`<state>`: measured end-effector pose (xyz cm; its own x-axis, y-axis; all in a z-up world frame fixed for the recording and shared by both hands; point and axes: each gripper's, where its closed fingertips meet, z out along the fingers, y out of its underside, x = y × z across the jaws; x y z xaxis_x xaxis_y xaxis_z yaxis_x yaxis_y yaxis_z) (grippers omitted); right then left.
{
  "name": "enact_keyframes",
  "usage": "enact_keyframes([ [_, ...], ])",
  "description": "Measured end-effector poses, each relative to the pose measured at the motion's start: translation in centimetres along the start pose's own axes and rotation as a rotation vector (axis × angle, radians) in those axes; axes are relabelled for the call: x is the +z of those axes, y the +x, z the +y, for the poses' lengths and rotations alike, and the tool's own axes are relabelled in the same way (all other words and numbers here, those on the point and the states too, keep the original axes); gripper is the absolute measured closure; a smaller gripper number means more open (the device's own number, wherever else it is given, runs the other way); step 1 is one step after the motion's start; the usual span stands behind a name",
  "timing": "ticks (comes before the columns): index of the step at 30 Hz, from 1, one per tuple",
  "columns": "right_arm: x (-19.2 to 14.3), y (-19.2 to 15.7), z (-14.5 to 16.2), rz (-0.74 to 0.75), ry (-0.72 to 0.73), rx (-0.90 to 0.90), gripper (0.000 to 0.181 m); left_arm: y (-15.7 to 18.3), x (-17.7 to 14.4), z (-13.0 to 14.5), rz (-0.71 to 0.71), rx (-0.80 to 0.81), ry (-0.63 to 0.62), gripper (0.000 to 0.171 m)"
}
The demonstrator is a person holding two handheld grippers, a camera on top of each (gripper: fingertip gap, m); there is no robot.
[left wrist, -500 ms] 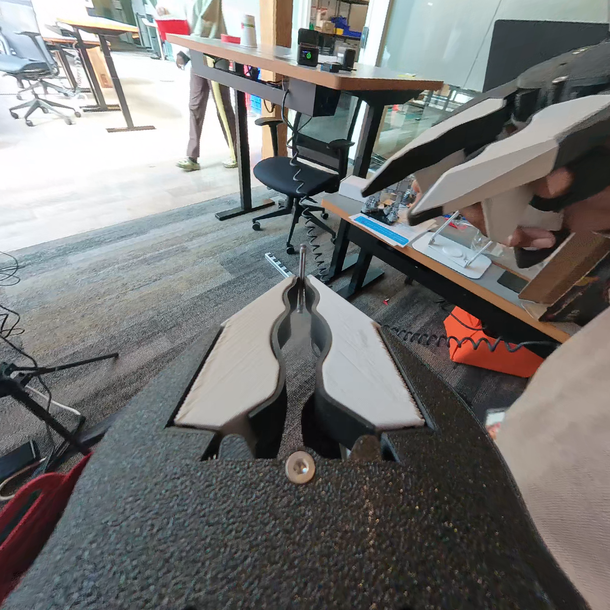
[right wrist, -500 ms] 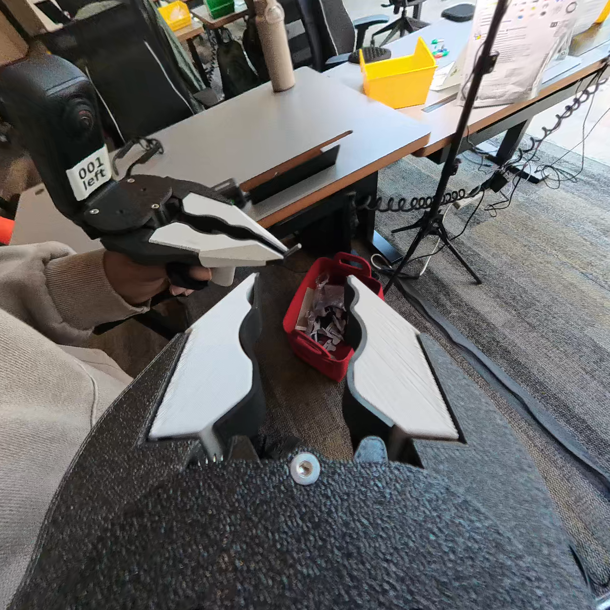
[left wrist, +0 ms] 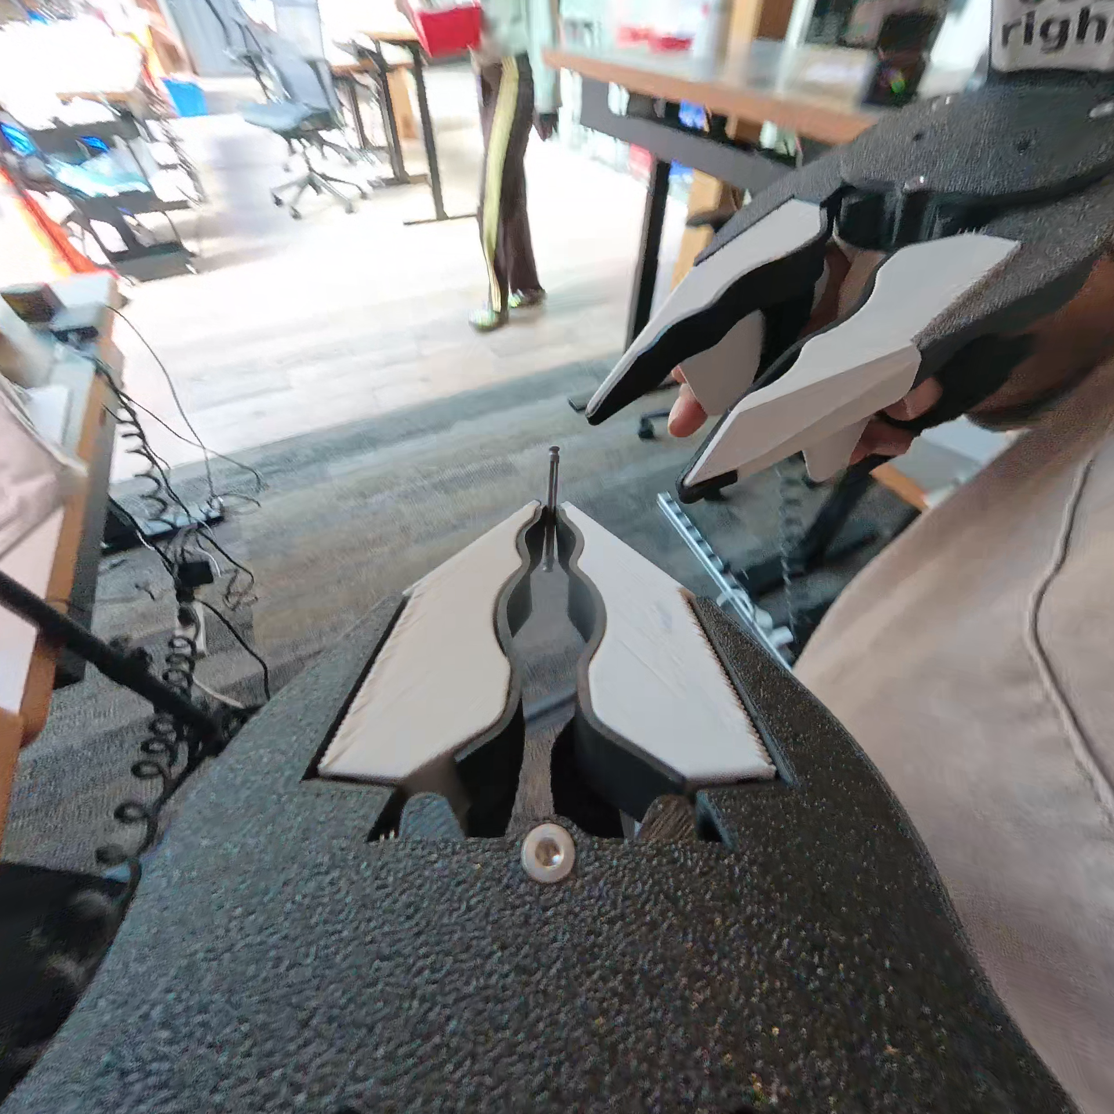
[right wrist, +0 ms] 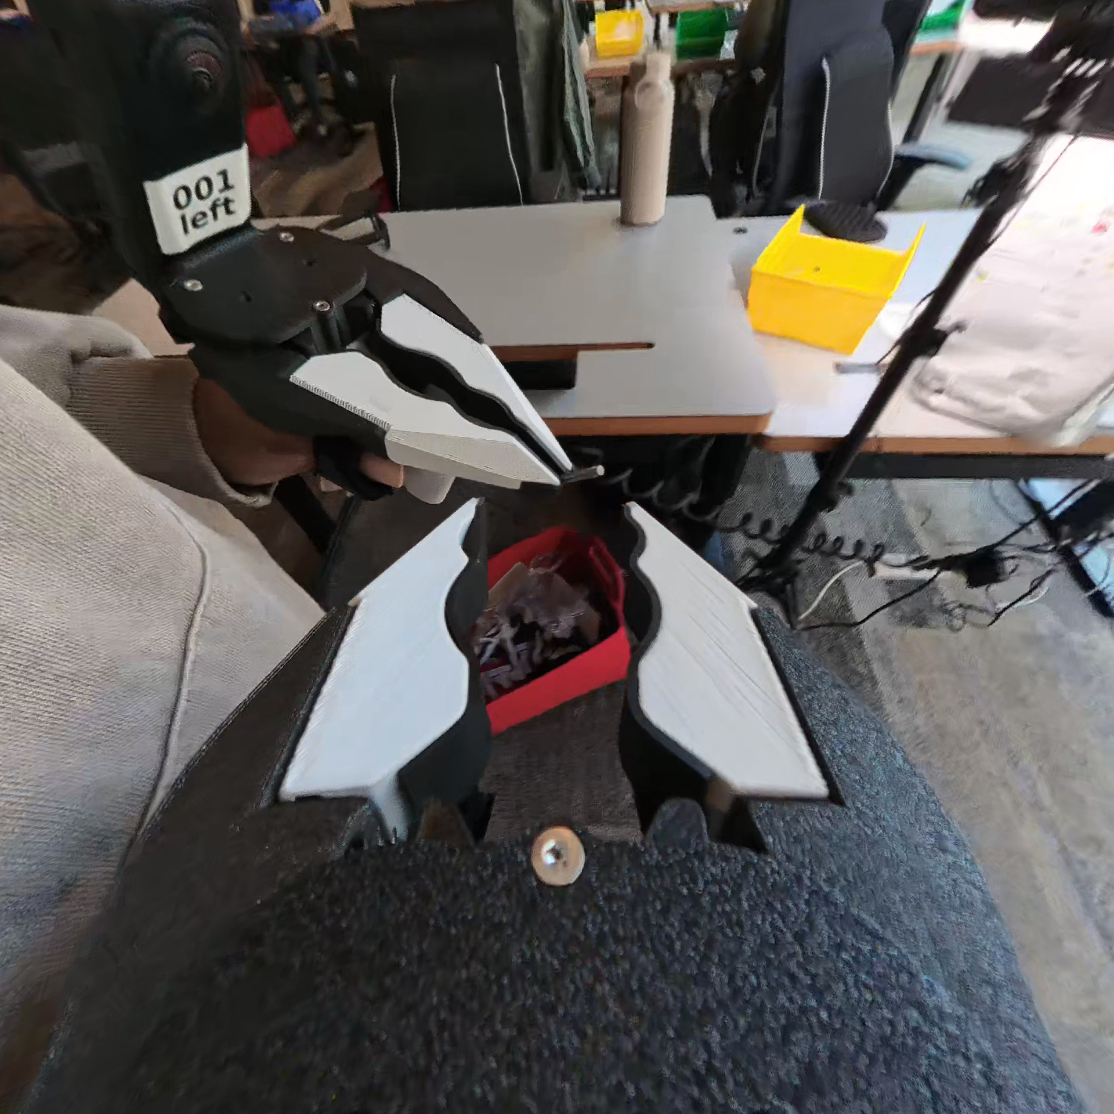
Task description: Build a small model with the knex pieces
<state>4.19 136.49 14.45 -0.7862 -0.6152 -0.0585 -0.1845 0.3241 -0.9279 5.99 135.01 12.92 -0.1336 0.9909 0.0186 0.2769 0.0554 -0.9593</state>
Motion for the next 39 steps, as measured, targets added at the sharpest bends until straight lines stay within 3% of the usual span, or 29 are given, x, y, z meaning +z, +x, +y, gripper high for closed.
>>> enact_keyframes([
  [6,-3.9,15.8,-4.5,-0.03,0.073,-0.009,0.142,-4.6,13.6,-7.9,-0.002,0.013,0.101,0.17],
  [9,-4.2,22.4,-5.2,-0.023,0.118,0.061,0.143,-7.3,19.6,-10.0,0.026,0.018,0.109,0.17],
  [15,-4.0,37.4,-3.7,0.103,0.161,0.19,0.144,-14.8,33.3,-12.0,0.128,0.016,0.104,0.17],
  [19,-6.2,49.4,-2.7,0.272,0.083,0.159,0.144,-20.2,44.9,-14.2,0.266,0.017,0.104,0.17],
  [23,-10.2,61.4,-3.6,0.472,0.091,0.187,0.144,-25.1,55.7,-20.8,0.425,0.131,0.117,0.17],
  [27,-12.0,72.4,-2.1,0.627,0.116,0.284,0.136,-30.8,65.0,-26.2,0.45,0.19,0.144,0.17],
  [31,-11.5,82.6,-1.4,0.659,0.15,0.343,0.13,-36.8,73.7,-26.9,0.392,0.102,0.116,0.17],
  [36,-11.0,97.9,-1.0,0.676,0.151,0.281,0.128,-48.1,83.6,-26.4,0.126,-0.044,0.041,0.17],
  [39,-10.1,107.1,-2.8,0.631,0.134,0.242,0.128,-55.4,88.3,-29.5,0.004,-0.104,0.035,0.17],
])
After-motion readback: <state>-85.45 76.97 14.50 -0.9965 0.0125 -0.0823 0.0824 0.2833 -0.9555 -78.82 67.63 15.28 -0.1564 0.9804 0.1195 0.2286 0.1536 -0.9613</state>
